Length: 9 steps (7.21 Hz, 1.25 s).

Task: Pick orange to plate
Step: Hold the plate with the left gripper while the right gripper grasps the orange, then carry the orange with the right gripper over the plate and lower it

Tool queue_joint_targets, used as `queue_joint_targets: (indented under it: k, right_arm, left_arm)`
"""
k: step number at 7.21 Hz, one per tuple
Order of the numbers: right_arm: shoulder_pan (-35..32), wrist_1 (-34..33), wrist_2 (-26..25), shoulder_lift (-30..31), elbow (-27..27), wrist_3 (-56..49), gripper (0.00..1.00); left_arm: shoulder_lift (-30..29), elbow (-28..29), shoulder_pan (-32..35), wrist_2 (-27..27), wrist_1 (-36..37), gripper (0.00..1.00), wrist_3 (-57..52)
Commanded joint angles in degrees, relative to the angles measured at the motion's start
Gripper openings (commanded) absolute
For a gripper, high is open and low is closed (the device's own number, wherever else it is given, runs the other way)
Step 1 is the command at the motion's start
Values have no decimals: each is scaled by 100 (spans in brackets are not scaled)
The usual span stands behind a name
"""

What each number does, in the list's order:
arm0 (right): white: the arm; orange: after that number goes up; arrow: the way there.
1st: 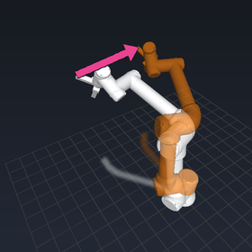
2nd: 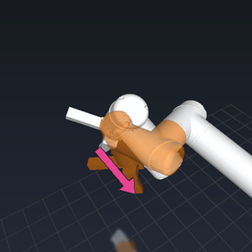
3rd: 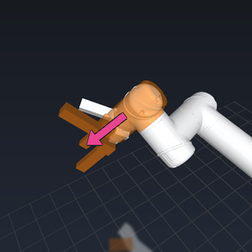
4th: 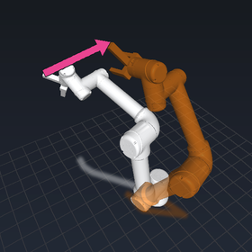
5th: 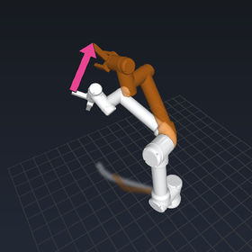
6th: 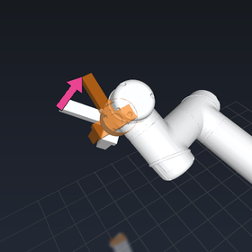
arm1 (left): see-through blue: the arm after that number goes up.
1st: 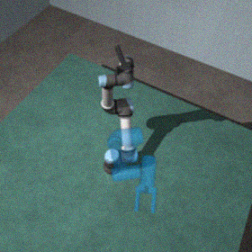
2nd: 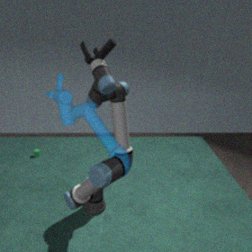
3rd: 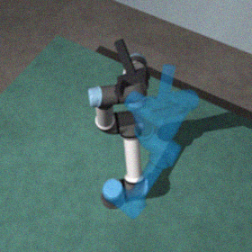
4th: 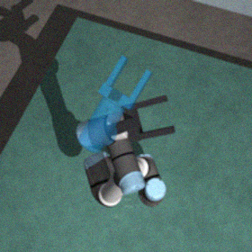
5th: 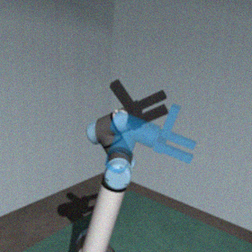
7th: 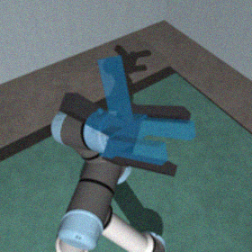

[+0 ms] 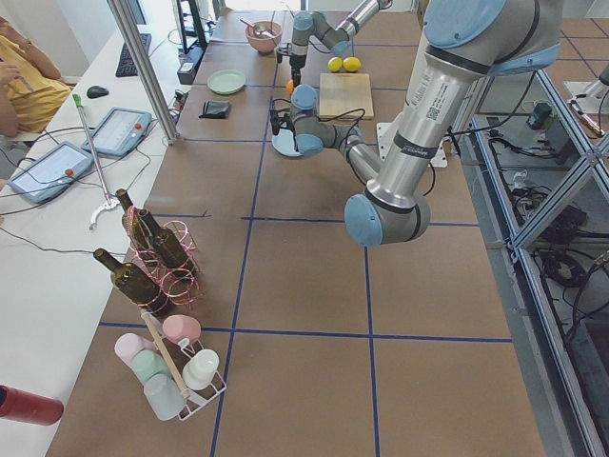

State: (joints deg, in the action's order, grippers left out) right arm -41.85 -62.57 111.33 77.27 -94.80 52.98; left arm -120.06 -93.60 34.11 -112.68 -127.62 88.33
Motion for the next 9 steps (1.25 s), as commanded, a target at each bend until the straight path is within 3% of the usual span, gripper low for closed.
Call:
queue_joint_targets:
  k: [1,2,4,5,6,9]
  right_arm:
    - [-42,-1,47,-37,-99,11,0]
    - [-69,-88,56,-350,-248,411,0]
    - [402,-613,-92,-1552,-144,1877,0]
    - [910,-546,-711,-2053,248,2388,0]
    - [1176,-545,-1161,-2737,791,2767,0]
    - [1591,-511,-1595,-2955,1252,2902,0]
  left_arm:
    - [0,-26,8,-9,0,100,0]
    - [26,-209,42,-17,0,100,0]
    - [674,-1025,252,-148,0,100,-61]
    - [808,-1080,532,-584,-26,100,-96]
    - [818,-1072,596,-658,-26,100,-97]
    - [835,-1072,605,-659,-26,100,-88]
